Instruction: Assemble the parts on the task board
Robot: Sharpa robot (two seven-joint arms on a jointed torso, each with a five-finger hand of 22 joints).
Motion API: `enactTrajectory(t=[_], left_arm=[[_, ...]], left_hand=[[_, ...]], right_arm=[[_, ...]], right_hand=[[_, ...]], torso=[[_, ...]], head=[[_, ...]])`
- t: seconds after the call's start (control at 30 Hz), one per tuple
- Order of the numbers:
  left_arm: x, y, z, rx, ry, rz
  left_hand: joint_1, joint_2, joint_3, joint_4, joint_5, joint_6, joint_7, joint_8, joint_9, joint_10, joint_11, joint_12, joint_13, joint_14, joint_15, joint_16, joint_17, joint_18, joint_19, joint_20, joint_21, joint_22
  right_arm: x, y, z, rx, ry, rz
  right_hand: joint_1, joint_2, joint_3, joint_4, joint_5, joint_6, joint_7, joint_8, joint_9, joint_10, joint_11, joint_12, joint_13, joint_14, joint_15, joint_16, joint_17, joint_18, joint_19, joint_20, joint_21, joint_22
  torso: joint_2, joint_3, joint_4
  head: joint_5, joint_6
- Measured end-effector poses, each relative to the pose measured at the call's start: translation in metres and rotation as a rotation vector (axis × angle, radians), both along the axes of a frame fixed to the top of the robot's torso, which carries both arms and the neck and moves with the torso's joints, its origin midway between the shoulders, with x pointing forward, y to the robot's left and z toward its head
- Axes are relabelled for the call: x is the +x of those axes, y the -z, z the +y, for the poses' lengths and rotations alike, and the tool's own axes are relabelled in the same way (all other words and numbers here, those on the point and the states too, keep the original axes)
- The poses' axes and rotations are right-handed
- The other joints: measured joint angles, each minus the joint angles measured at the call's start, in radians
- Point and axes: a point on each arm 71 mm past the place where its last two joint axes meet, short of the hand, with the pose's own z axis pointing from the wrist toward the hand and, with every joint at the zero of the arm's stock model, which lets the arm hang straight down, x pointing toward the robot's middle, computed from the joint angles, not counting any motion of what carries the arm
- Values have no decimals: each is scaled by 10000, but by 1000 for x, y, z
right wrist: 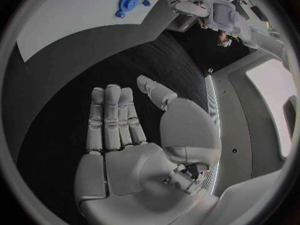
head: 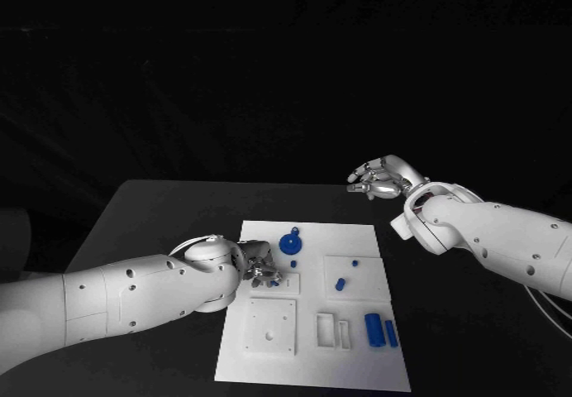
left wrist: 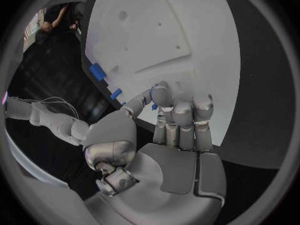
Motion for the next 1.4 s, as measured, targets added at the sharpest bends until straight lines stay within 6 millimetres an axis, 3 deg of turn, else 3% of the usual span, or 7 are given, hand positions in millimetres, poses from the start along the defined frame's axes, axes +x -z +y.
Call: enactTrajectory(t=[0.8, 1.0, 1.3, 1.4], left_arm=[[1, -1, 0, 68, 27, 100], [1, -1, 0, 92, 30, 151], [1, 0, 0, 125, 58, 211], [1, 0, -1, 149, 79, 253]], left_hand=[[-119, 89, 1, 1, 0, 15, 13, 1, 7, 2, -2, 46, 27, 34, 1, 0, -2, 1, 2, 29, -1, 7], [-361, 41, 32, 22, -578, 46, -11, 1, 4, 35, -35, 46, 42, 36, -44, 0, -2, 21, -13, 15, 0, 6], [-453, -1, 81, 70, -585, 93, -49, 4, 12, 42, -42, 46, 40, 58, -89, 0, -2, 45, -22, 7, 0, 4], [-503, -50, 283, 271, -608, 108, -55, 25, 6, 53, -54, 58, 40, 75, -106, 38, -3, 67, -22, 7, -1, 4]], right_arm=[[0, 1, 0, -9, -33, 37], [0, 0, 0, -10, -35, 40], [0, 1, 0, -10, -39, 44], [0, 1, 0, -10, -42, 45]], right_hand=[[39, 39, 0, 0, 88, 2, -2, 0, -1, 0, 0, 0, -31, 0, 0, 0, -10, -1, 0, 0, -36, 0], [39, 39, 0, 0, 155, 3, -3, 0, 7, 0, 0, 0, -46, 0, 0, 0, -29, -1, 0, 0, -36, -1], [39, 39, 0, 0, 232, 3, -4, -36, 8, 0, 0, 0, -57, 0, 0, 0, -29, -1, 0, 0, -36, -2], [39, 39, -28, 28, 271, 7, -7, -36, 7, 0, 0, 0, -69, 0, 0, 0, -41, -2, 0, 0, -35, -2]], torso=[[2, 4, -7], [2, 4, -6], [2, 8, -7], [2, 12, -9]], head=[[0, 22], [1, 0], [-3, -6], [-5, -12]])
